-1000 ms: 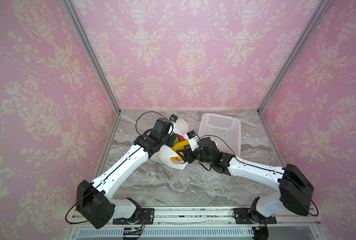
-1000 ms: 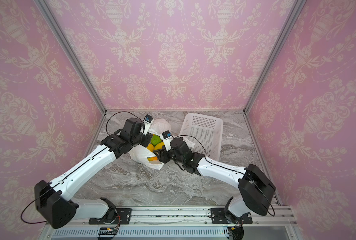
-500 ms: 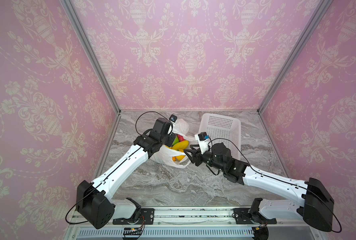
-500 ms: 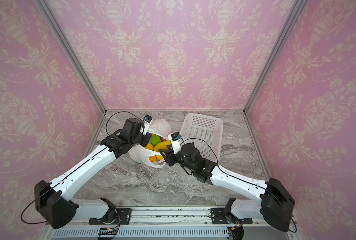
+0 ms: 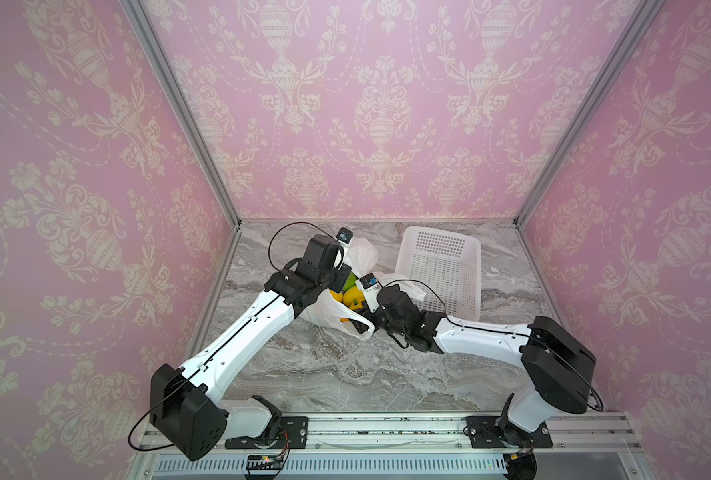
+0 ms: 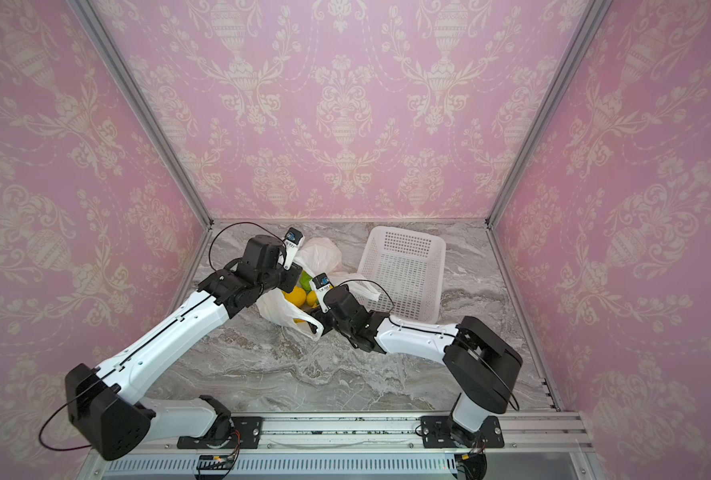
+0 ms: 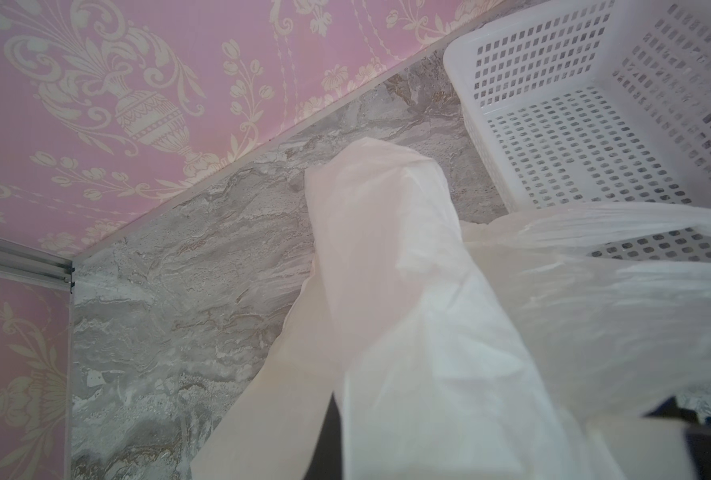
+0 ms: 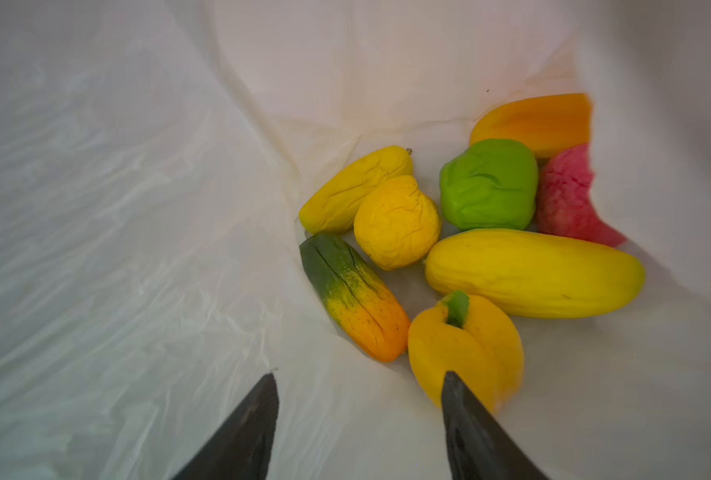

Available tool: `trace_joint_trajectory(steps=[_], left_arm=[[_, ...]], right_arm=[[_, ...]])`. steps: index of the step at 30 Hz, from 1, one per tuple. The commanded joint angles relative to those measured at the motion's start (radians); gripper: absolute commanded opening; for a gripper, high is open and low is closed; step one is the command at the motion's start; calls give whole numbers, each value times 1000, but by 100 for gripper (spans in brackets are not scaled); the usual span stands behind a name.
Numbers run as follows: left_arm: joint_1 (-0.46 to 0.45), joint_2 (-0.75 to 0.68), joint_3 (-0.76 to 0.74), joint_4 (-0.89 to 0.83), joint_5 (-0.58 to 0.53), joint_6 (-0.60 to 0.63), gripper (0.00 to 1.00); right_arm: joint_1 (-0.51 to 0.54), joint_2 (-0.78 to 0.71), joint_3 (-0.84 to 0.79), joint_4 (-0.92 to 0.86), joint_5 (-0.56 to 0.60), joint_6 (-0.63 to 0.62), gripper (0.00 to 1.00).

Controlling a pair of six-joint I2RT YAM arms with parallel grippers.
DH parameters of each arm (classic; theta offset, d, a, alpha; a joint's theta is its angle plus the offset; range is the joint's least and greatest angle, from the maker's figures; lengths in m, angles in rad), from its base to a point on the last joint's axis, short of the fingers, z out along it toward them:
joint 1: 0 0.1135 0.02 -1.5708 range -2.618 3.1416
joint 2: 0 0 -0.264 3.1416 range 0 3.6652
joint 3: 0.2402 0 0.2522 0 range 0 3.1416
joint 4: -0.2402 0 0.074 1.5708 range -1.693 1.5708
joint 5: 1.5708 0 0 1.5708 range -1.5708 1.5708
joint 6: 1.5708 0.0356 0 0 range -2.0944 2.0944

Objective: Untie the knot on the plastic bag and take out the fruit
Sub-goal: 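Lower the right gripper into the bag and grasp the green-orange papaya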

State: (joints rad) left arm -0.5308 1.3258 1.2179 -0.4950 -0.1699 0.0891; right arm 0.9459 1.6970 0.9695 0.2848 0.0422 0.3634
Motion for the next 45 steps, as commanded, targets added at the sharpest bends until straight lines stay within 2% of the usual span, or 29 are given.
trace_joint_trajectory(steps=[1, 5, 9, 15, 20, 24, 29, 33, 40, 45], left_arm=[[9, -22, -11, 3, -11, 22, 0], [9, -35, -19, 11, -43, 35, 0], [10, -38, -25, 17, -56, 39, 0], [13, -34, -22, 14, -51, 32, 0], [16, -26, -25, 19, -51, 29, 0], [24, -22, -10, 4, -29, 22, 0], [29, -34, -23, 19, -31, 24, 0], [31, -25, -20, 12, -25, 23, 0], [32, -28, -21, 15, -28, 23, 0], [32, -24, -18, 13, -25, 22, 0]], right_arm=[[44, 93, -3, 100, 42, 40, 67], [81, 188, 37, 108, 60, 89, 67], [124, 240, 91, 76, 77, 75, 79], [167, 284, 181, -29, 173, 21, 98], [150, 239, 187, -25, 265, -31, 99], [128, 241, 250, -73, 317, -53, 93], [108, 297, 298, -67, 199, -60, 87], [109, 382, 400, -122, 110, -59, 85], [109, 498, 512, -191, 94, -57, 93], [106, 545, 538, -202, 94, -55, 94]])
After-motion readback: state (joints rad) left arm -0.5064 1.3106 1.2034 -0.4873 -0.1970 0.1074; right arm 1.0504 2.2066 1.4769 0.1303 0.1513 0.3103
